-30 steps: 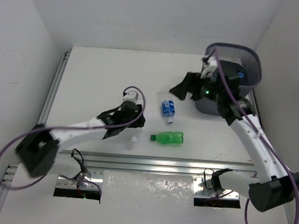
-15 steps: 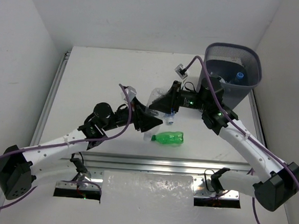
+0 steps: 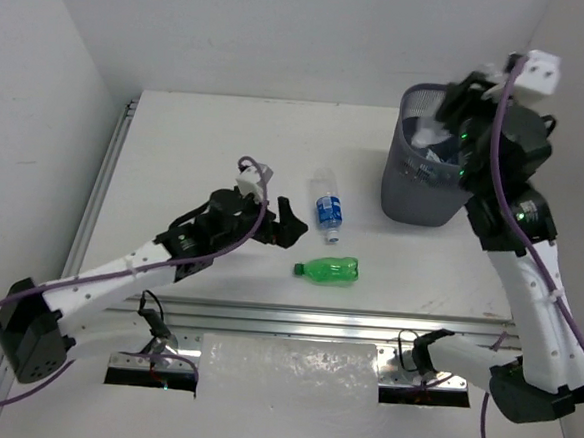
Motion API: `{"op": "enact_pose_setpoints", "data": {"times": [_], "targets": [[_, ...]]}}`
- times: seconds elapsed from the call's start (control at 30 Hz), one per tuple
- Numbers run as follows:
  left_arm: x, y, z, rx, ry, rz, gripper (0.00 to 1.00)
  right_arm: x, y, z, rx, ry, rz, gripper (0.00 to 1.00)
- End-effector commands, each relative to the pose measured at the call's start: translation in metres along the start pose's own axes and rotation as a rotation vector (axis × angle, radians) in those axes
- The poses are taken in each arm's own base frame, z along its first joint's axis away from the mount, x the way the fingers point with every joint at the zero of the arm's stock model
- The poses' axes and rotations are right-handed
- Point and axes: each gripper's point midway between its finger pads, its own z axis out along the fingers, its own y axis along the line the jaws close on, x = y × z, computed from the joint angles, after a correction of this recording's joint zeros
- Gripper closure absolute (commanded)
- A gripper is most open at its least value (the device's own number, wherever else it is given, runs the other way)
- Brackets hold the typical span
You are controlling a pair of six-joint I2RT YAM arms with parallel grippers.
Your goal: Put the plastic bottles in the bin
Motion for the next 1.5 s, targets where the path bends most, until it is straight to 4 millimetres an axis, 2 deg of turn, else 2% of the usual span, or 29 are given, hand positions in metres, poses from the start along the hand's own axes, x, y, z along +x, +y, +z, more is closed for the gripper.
{"op": "enact_pose_setpoints", "data": {"times": [0.0, 0.03, 0.07, 0.1, 0.13, 0.2, 0.27, 0.3, 0.33, 0.4, 0.5, 0.63, 0.73, 0.77, 0.8, 0.87, 0.9, 0.93, 0.97, 1.0, 1.03, 1.07, 1.1, 1.13, 1.17, 1.2, 1.23, 1.37, 1.47], "targets": [[0.024, 0.02, 0.013, -0.171, 0.151, 0.011, 0.0, 0.008, -0.091, 0.024, 0.394, 0.045, -0.196, 0.86], [0.037, 0.013, 0.02, -0.157, 0.19, 0.034, 0.0, 0.022, -0.095, 0.037, 0.396, 0.085, -0.216, 0.49], [0.039, 0.008, 0.024, -0.143, 0.196, 0.052, 0.0, 0.024, -0.098, 0.044, 0.395, 0.095, -0.221, 0.03], [0.035, -0.007, 0.029, -0.098, 0.194, 0.076, 0.0, 0.034, -0.097, 0.047, 0.387, 0.146, -0.25, 0.01], [0.048, -0.014, 0.035, -0.064, 0.241, 0.155, 0.0, 0.033, -0.091, 0.056, 0.372, 0.172, -0.247, 0.01], [0.051, -0.029, 0.043, 0.011, 0.28, 0.242, 0.0, 0.044, -0.081, 0.056, 0.324, 0.245, -0.218, 0.01], [0.069, -0.017, 0.054, 0.001, 0.348, 0.361, 0.0, 0.053, -0.074, 0.038, 0.264, 0.303, -0.177, 0.01], [0.07, -0.014, 0.058, 0.002, 0.361, 0.394, 0.0, 0.058, -0.06, 0.032, 0.168, 0.318, -0.15, 0.01], [0.088, -0.014, 0.063, 0.06, 0.418, 0.445, 0.0, 0.063, -0.057, 0.013, 0.126, 0.32, -0.118, 0.01], [0.101, -0.016, 0.077, 0.14, 0.427, 0.529, 0.0, 0.074, -0.044, -0.01, 0.007, 0.311, -0.062, 0.01], [0.125, -0.011, 0.092, 0.196, 0.481, 0.587, 0.02, 0.087, -0.032, -0.028, -0.093, 0.322, -0.03, 0.01], [0.147, -0.01, 0.109, 0.254, 0.512, 0.615, 0.01, 0.085, -0.024, -0.05, -0.176, 0.325, -0.013, 0.01], [0.151, -0.009, 0.131, 0.205, 0.452, 0.656, 0.0, 0.081, -0.013, -0.065, -0.257, 0.321, 0.014, 0.01], [0.166, -0.01, 0.132, 0.205, 0.477, 0.67, 0.0, 0.079, -0.011, -0.069, -0.269, 0.318, 0.03, 0.01], [0.172, -0.012, 0.132, 0.201, 0.49, 0.672, 0.03, 0.082, -0.01, -0.072, -0.275, 0.32, 0.038, 0.01], [0.184, -0.026, 0.128, 0.214, 0.511, 0.684, 0.18, 0.077, -0.012, -0.081, -0.283, 0.294, 0.05, 0.01], [0.185, -0.028, 0.126, 0.195, 0.515, 0.666, 0.27, 0.083, -0.013, -0.083, -0.28, 0.306, 0.05, 0.01], [0.18, -0.037, 0.12, 0.188, 0.512, 0.662, 0.7, 0.086, -0.007, -0.091, -0.326, 0.317, 0.055, 0.01], [0.174, -0.042, 0.117, 0.181, 0.496, 0.647, 0.94, 0.093, -0.003, -0.093, -0.354, 0.34, 0.055, 0.01], [0.165, -0.046, 0.114, 0.154, 0.469, 0.598, 1.0, 0.105, 0.002, -0.1, -0.399, 0.375, 0.059, 0.01], [0.156, -0.041, 0.11, 0.091, 0.437, 0.57, 1.0, 0.113, 0.01, -0.106, -0.454, 0.402, 0.066, 0.01], [0.129, -0.05, 0.103, 0.074, 0.362, 0.535, 1.0, 0.119, 0.028, -0.119, -0.579, 0.435, 0.092, 0.01], [0.116, -0.053, 0.098, 0.047, 0.322, 0.481, 1.0, 0.135, 0.035, -0.128, -0.636, 0.475, 0.115, 0.01], [0.104, -0.052, 0.093, 0.024, 0.285, 0.466, 1.0, 0.139, 0.042, -0.134, -0.688, 0.481, 0.138, 0.01], [0.076, -0.064, 0.082, 0.041, 0.216, 0.433, 1.0, 0.132, 0.057, -0.142, -0.783, 0.46, 0.197, 0.01], [0.064, -0.07, 0.076, 0.059, 0.188, 0.394, 1.0, 0.147, 0.058, -0.149, -0.812, 0.479, 0.229, 0.01], [0.04, -0.083, 0.066, 0.126, 0.138, 0.354, 1.0, 0.136, 0.067, -0.15, -0.859, 0.429, 0.273, 0.01], [-0.004, -0.109, 0.042, 0.281, 0.03, 0.247, 1.0, 0.142, 0.077, -0.161, -0.947, 0.431, 0.338, 0.01], [-0.021, -0.128, 0.026, 0.399, -0.049, 0.235, 1.0, 0.136, 0.082, -0.158, -0.967, 0.411, 0.383, 0.01]]}}
